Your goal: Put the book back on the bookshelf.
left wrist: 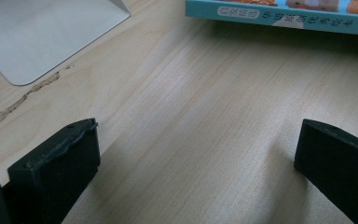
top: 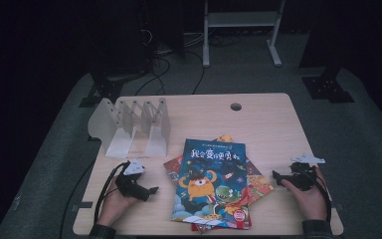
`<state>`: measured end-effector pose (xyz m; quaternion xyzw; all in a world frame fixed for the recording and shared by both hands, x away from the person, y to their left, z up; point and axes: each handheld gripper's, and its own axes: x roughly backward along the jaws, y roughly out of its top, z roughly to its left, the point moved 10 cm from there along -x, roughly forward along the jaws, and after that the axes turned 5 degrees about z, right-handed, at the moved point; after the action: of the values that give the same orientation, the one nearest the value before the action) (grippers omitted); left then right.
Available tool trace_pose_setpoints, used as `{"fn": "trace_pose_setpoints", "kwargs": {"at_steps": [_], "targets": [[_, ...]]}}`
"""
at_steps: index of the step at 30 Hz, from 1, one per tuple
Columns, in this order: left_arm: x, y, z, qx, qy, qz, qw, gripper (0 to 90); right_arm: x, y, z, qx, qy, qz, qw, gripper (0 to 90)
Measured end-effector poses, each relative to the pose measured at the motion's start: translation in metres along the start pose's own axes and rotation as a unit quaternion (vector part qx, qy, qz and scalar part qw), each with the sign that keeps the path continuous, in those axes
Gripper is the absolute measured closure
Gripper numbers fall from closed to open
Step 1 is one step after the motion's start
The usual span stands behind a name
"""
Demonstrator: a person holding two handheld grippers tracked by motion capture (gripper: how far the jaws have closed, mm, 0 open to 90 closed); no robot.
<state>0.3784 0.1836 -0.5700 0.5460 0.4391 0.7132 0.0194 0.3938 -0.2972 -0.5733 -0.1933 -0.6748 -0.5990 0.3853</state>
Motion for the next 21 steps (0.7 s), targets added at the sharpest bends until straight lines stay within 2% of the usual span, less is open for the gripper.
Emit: {"fn": "trace_pose_setpoints", "kwargs": {"at_steps": [6,8,9,11,13,15,17,21], "targets": [[0.0,0.0,0.0,-0.001,-0.001,0.0,1.0,0.0,0.0,0.0,0.0,0.0,0.0,0.0,1.0,6.0],[0.0,0.0,-0.002,-0.005,-0.005,0.0,1.0,0.0,0.002,0.0,0.001,0.0,0.001,-0.005,1.0,14.4],[0.0,0.0,-0.002,-0.005,-0.005,0.0,1.0,0.0,0.003,0.0,0.0,-0.002,-0.001,-0.011,0.9999,15.9],[0.0,0.0,-0.002,-0.005,-0.005,-0.001,1.0,0.0,0.004,0.0,0.0,-0.002,-0.001,-0.01,0.9999,18.1],[0.0,0.0,-0.002,-0.008,-0.007,-0.001,0.9999,0.0,0.006,0.0,-0.001,-0.004,-0.002,-0.009,1.0,26.1],[0.0,0.0,-0.002,-0.008,-0.006,-0.001,1.0,0.0,0.008,0.0,-0.001,-0.007,-0.003,-0.004,1.0,30.4],[0.001,0.001,-0.005,-0.004,-0.017,-0.005,0.9998,0.0,0.009,0.0,0.001,-0.009,0.004,0.001,0.9999,32.3],[0.01,0.008,-0.009,-0.008,-0.015,-0.025,0.9995,0.0,0.017,0.008,0.01,-0.009,0.02,-0.009,0.9997,32.7]]}}
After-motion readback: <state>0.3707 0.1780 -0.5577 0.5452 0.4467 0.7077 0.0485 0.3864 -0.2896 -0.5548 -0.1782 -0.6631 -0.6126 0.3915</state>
